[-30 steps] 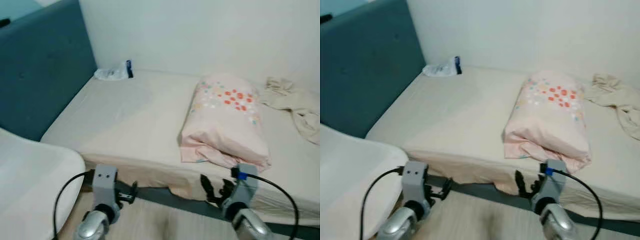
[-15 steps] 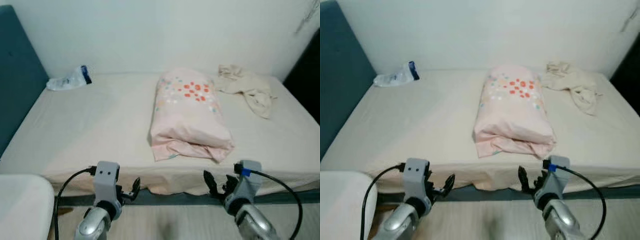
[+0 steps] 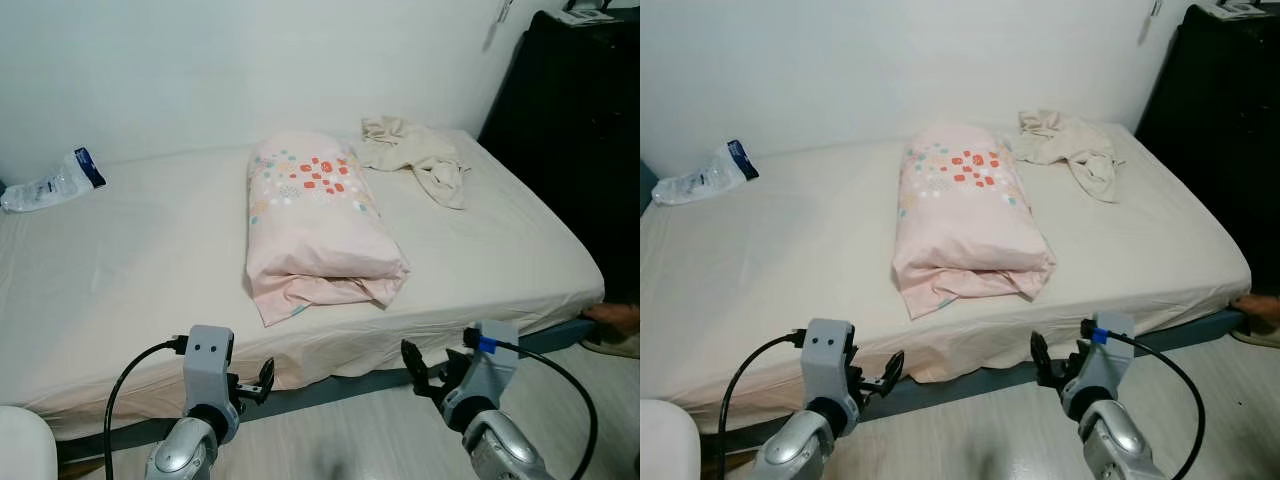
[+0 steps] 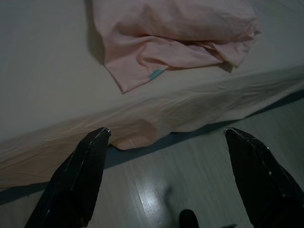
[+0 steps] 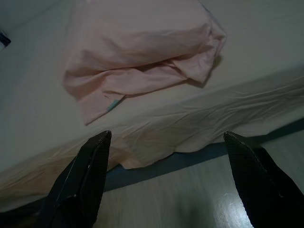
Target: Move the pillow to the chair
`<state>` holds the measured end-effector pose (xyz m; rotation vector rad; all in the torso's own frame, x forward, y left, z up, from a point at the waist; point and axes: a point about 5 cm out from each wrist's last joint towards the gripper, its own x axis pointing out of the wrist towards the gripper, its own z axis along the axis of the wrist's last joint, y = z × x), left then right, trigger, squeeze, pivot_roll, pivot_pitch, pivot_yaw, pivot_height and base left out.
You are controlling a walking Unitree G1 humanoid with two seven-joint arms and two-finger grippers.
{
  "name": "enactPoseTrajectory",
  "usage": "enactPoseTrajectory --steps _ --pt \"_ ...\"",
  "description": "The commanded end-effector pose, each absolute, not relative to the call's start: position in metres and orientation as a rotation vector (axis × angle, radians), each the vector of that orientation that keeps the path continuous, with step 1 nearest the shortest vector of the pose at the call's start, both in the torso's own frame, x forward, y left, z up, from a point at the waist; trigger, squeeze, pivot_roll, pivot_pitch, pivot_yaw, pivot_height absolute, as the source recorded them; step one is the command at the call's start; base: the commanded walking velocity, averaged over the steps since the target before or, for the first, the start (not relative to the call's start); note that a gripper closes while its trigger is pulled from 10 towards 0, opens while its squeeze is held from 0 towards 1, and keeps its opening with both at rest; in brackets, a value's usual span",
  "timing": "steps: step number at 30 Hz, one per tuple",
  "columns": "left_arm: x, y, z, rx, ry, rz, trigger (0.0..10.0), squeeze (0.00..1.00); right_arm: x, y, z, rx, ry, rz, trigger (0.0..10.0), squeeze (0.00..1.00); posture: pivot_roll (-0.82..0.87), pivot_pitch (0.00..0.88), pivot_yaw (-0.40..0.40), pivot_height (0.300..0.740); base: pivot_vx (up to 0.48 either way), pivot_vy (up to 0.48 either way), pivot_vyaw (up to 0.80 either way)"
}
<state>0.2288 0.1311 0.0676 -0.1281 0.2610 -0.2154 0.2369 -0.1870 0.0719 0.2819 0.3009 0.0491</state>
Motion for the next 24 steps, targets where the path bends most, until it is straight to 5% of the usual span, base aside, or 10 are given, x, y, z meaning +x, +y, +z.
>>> enactPoseTrajectory --steps 1,16,24 --pt "0.2250 0.1337 0.0594 -0.125 0.305 -0.207 10.0 0.00 0.2336 -0.1876 0.0690 0.288 0.310 0.046 10.0 0.00 -0.03 0.114 0.025 0.740 0.000 -0.341 0.00" --pt "0.2247 0.1340 0.0575 -0.135 0.311 -0.205 10.0 0.00 0.2332 -0.1875 0.0667 0.285 0.314 0.045 10.0 0.00 -0.03 0.097 0.029 0.740 0.000 -0.338 0.00" --pt "0.2253 0.1349 0.0573 -0.142 0.304 -0.195 10.0 0.00 0.2334 -0.1876 0.0662 0.284 0.314 0.044 10.0 0.00 -0.03 0.089 0.029 0.740 0.000 0.000 0.00"
